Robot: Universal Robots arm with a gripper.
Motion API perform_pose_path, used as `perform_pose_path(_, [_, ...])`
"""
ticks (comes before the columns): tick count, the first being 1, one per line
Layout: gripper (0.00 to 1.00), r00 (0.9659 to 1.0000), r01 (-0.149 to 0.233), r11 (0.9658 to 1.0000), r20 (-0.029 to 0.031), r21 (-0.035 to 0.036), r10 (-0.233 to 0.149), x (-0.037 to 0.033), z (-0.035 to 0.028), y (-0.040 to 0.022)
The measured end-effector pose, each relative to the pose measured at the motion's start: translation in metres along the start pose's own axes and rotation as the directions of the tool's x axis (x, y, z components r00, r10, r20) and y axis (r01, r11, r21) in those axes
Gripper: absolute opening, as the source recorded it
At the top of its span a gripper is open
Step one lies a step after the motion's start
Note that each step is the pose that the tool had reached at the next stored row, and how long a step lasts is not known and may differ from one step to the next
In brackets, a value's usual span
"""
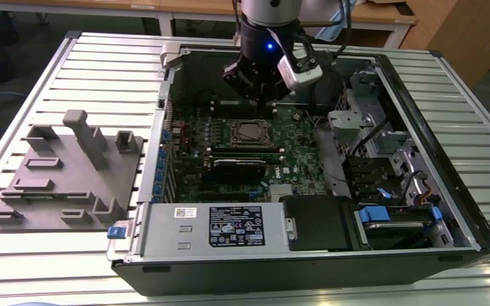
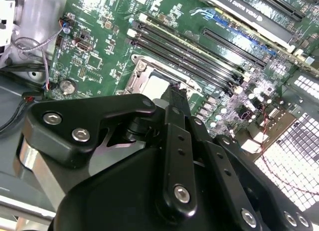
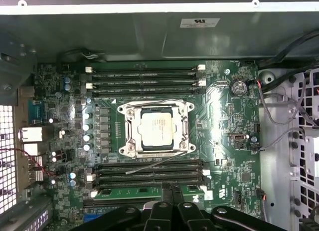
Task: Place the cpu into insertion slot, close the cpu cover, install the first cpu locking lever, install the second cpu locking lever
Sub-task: 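Install the second cpu locking lever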
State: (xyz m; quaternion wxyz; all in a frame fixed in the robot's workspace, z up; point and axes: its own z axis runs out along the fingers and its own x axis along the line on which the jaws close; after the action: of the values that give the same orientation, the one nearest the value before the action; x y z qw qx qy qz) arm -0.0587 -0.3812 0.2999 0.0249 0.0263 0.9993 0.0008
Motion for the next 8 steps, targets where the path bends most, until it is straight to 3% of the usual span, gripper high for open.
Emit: perform_pose_path(8, [0.1, 1.0, 0.0, 1.0, 0.0001, 0.0004, 0.0, -0.0009, 0.0001, -0.0036])
